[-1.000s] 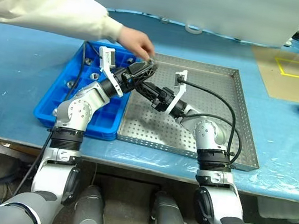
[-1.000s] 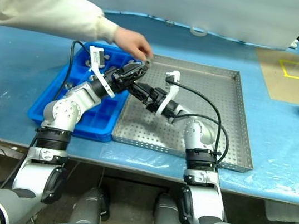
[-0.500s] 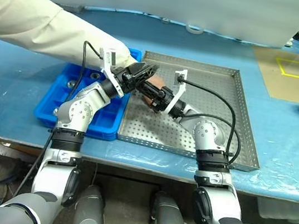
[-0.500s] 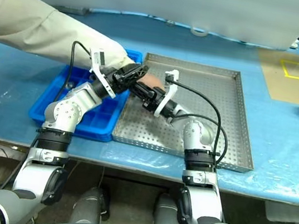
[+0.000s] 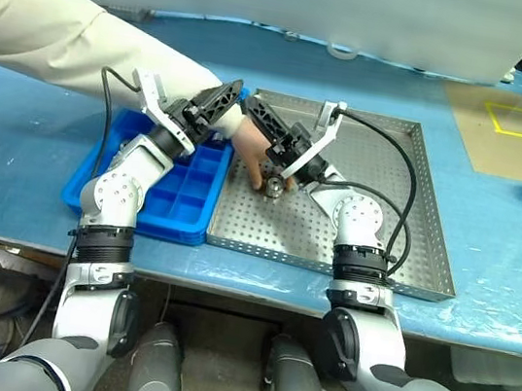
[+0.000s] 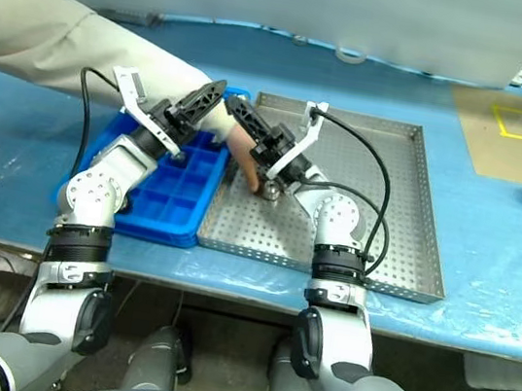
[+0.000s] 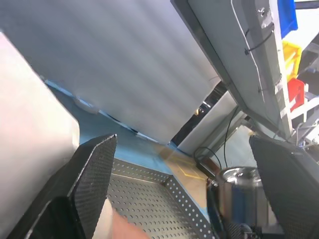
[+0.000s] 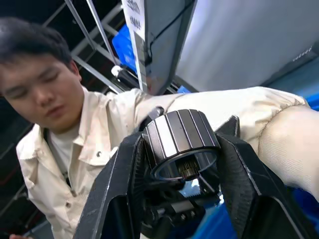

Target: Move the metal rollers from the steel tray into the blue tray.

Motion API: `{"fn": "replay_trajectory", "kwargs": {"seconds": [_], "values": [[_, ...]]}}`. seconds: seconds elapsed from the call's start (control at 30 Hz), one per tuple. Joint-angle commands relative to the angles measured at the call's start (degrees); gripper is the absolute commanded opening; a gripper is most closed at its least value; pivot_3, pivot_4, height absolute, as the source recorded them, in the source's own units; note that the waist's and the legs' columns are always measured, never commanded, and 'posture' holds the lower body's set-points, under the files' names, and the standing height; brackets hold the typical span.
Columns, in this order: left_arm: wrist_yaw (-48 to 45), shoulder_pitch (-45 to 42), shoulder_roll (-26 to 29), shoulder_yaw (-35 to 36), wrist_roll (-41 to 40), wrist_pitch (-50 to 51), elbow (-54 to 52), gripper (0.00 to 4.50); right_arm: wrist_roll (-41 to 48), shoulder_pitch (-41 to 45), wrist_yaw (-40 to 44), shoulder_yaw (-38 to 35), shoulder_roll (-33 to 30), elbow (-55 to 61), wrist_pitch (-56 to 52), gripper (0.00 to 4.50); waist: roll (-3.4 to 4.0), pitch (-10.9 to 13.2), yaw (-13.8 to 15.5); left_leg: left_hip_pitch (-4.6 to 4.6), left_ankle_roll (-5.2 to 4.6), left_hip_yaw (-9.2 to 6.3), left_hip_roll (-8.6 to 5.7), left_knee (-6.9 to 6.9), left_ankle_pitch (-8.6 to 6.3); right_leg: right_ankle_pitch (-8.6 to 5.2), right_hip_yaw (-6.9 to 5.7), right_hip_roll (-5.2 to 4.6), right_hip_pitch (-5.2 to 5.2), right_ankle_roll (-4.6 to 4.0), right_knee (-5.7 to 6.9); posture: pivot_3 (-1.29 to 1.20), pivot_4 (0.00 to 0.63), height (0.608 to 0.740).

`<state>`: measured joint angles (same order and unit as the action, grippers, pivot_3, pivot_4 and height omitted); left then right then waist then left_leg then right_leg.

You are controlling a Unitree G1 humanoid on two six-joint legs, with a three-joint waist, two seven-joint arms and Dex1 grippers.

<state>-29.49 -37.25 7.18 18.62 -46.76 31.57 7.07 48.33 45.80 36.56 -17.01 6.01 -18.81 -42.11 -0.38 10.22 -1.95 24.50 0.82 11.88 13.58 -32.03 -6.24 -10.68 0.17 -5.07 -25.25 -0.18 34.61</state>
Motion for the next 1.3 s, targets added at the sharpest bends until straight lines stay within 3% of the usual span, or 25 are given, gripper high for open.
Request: {"fn": "replay_trajectory", "kwargs": {"seconds": [0.03, 0.23, 0.43, 0.6, 0.83, 1.1, 1.2, 1.3], "values": [[0.2, -1.8, 0.0, 0.6, -1.5, -1.0, -1.4, 4.5, 3.8, 2.0, -1.0, -2.4, 0.1, -0.1, 0.1, 1.73, 0.0, 0.0, 0.0, 0.01, 0.01, 0.0, 0.01, 0.01, 0.01, 0.0, 0.0, 0.0, -0.01, 0.0, 0.0, -0.4, 0.15, 0.74], [0.2, -1.9, 0.1, 0.6, -1.8, -1.1, -1.6, 4.5, 2.3, 1.0, 1.1, 0.7, -1.9, 1.4, -0.4, 1.73, 0.0, 0.0, 0.0, 0.01, 0.03, 0.0, 0.01, 0.05, 0.02, 0.0, 0.0, 0.0, -0.02, 0.0, -0.01, -0.4, 0.15, 0.74], [0.3, -3.2, 2.2, 2.3, -1.1, -3.3, -0.5, 4.5, -12.5, -2.3, 4.8, 16.3, -6.2, 1.8, 4.7, 1.73, 0.0, 0.0, 0.1, -0.01, 0.12, -0.02, 0.02, 0.12, 0.07, 0.0, -0.01, 0.01, -0.03, 0.01, -0.04, -0.4, 0.15, 0.74], [1.7, -4.0, 4.3, 3.1, 3.1, -9.3, 1.5, 4.5, -20.1, -2.2, 3.4, 21.9, -5.0, 0.8, 11.0, 1.73, -0.02, 0.0, 0.1, 0.05, 0.18, -0.04, 0.01, 0.19, 0.11, -0.02, -0.01, 0.02, -0.09, 0.03, -0.05, -0.4, 0.15, 0.74], [7.2, -3.4, 7.9, 2.6, 15.7, -23.4, 8.5, 4.5, -30.5, -0.2, 3.2, 28.4, -4.6, -3.1, 18.7, 1.73, -0.04, 0.0, -0.1, 0.09, 0.18, -0.1, 0.02, 0.19, 0.11, -0.01, -0.02, 0.02, -0.1, 0.03, -0.05, -0.38, 0.15, 0.74], [7.9, -0.7, 7.8, 1.8, 17.6, -24.7, 6.9, 4.5, -39.3, -0.7, 7.1, 35.3, -7.2, -7.0, 23.5, 1.73, -0.05, 0.0, 0.9, 0.2, 0.17, -0.15, 0.05, 0.11, 0.11, 0.0, -0.01, 0.0, -0.1, 0.01, 0.01, -0.36, 0.15, 0.74], [7.8, 0.0, 7.9, 1.0, 18.0, -24.2, 6.6, 4.5, -40.6, -1.1, 7.0, 35.2, -7.6, -7.6, 24.5, 2.75, -0.05, 0.0, 1.0, 0.11, 0.19, -0.14, 0.07, 0.11, 0.12, 0.0, -0.01, 0.01, -0.08, 0.01, 0.09, -0.36, 0.15, 0.74], [6.0, 0.3, 8.0, -0.9, 18.4, -23.3, 6.2, 4.5, -38.9, -0.5, 6.1, 31.5, -7.9, -8.1, 24.2, 3.36, -0.06, 0.0, 1.0, -0.09, 0.2, -0.14, 0.05, 0.08, 0.13, 0.0, 0.0, 0.01, 0.06, 0.01, 0.12, -0.37, 0.15, 0.74]]}}
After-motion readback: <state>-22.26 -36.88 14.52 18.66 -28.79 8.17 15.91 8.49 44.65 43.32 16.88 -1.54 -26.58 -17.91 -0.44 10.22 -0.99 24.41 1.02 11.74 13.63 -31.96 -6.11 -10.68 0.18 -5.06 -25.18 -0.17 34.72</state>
